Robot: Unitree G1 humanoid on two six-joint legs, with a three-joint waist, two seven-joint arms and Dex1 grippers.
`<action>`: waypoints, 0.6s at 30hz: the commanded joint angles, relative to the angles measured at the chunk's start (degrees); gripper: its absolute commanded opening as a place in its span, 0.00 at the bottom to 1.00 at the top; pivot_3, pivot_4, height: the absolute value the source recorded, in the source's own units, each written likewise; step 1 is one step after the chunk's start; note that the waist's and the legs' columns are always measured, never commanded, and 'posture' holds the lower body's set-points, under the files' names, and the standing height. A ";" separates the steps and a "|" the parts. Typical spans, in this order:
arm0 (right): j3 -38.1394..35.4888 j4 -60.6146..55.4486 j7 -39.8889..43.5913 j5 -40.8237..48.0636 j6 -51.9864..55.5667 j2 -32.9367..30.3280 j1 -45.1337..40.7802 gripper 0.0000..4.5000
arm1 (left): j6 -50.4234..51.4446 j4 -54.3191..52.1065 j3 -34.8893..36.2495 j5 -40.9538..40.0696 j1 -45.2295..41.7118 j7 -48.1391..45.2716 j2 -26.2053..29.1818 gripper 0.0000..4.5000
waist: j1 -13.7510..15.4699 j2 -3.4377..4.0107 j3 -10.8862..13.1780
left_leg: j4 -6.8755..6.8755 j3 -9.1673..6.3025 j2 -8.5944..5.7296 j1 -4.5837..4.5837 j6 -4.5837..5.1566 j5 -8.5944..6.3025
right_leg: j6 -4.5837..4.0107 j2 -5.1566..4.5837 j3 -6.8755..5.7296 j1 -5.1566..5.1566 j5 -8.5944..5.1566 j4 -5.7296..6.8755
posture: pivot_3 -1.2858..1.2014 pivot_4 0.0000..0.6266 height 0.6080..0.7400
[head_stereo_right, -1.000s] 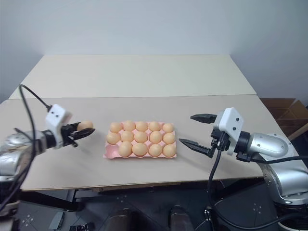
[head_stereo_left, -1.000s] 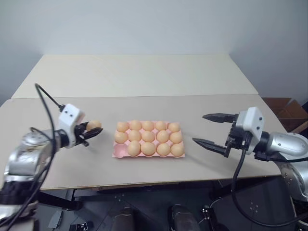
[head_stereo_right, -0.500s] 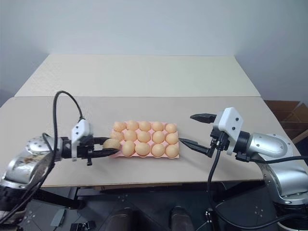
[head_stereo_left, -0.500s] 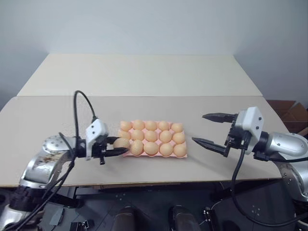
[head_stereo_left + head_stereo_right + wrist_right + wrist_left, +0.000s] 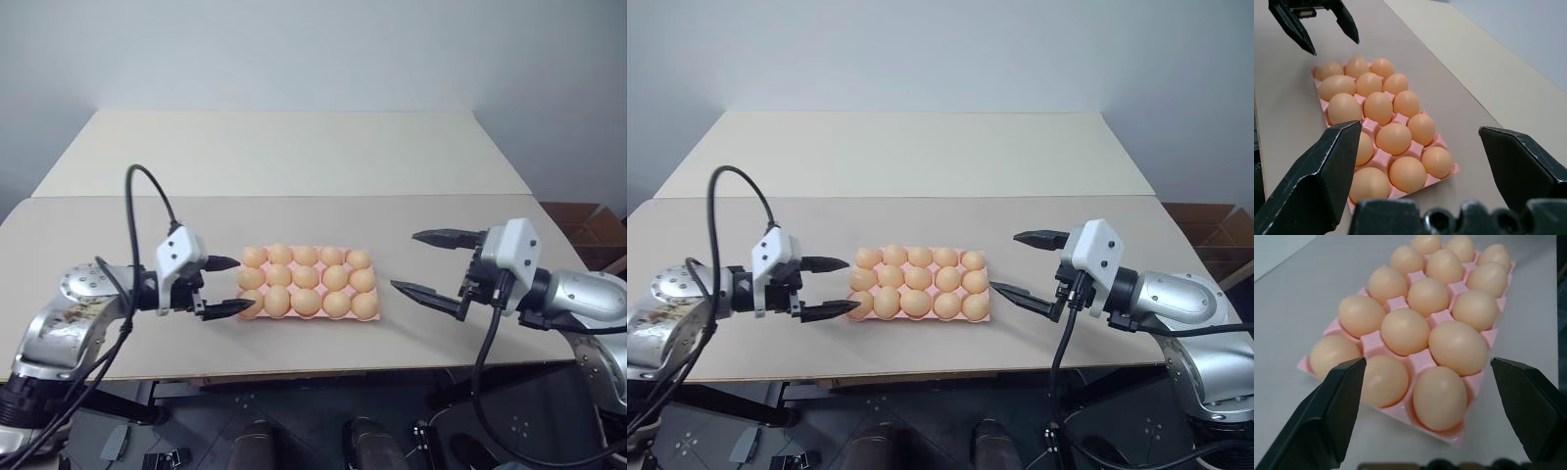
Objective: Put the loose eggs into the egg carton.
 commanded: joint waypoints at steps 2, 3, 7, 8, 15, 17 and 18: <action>-2.35 -0.89 0.21 1.13 -0.42 -0.69 -0.03 1.00 | -3.55 1.41 10.07 -3.72 2.44 -3.31 2.86 0.99 | -0.10 0.00 0.00 | 0.00 0.00 0.01 0.00 0.00 0.00 | 0.00 0.00 0.00 -0.01 0.00 0.00 | 0.52 0.24 1.00; -2.57 -0.55 0.53 1.18 -0.51 -0.84 0.01 1.00 | -3.35 1.99 12.85 -5.23 3.92 -5.00 3.67 0.99 | -0.16 0.01 0.00 | -0.01 0.01 0.02 0.01 0.00 0.00 | -0.01 0.00 0.00 -0.01 -0.01 0.00 | 0.52 0.24 1.00; -3.75 0.59 2.02 1.65 -0.76 -1.33 0.49 1.00 | 3.19 1.35 21.85 -12.03 9.63 -8.94 7.10 0.99 | -0.39 0.00 0.00 | -0.04 0.03 0.04 0.00 0.00 0.00 | -0.04 -0.01 -0.02 -0.04 -0.03 -0.01 | 0.52 0.24 1.00; -4.13 0.99 2.48 1.93 -0.77 -1.41 0.76 1.00 | 4.37 0.94 24.29 -12.94 11.75 -9.76 7.75 0.99 | -0.41 0.00 0.00 | -0.04 0.03 0.04 0.01 0.00 0.00 | -0.03 -0.02 -0.02 -0.03 -0.03 -0.01 | 0.52 0.24 1.00; -4.28 2.85 2.91 0.99 -1.68 -1.26 0.95 1.00 | 5.46 -0.81 32.56 -14.00 21.13 -8.61 6.85 0.99 | -0.23 0.02 0.01 | -0.03 0.05 0.05 0.07 0.00 -0.01 | -0.34 -0.05 -0.03 -0.01 -0.22 0.01 | 0.52 0.24 1.00; -4.51 2.90 3.17 1.12 -1.89 -1.23 1.46 1.00 | 6.03 -1.93 33.47 -14.34 23.01 -7.84 6.41 0.99 | -0.19 0.02 0.01 | -0.03 0.06 0.05 0.08 0.00 -0.01 | -0.37 -0.05 -0.02 -0.01 -0.23 0.02 | 0.52 0.24 1.00; -4.63 2.93 3.24 1.16 -1.96 -1.20 1.71 1.00 | 6.19 -2.45 33.86 -14.60 23.69 -7.48 6.18 0.99 | -0.15 0.02 0.01 | -0.04 0.06 0.05 0.07 0.00 -0.01 | -0.37 -0.05 -0.02 -0.01 -0.23 0.02 | 0.52 0.24 1.00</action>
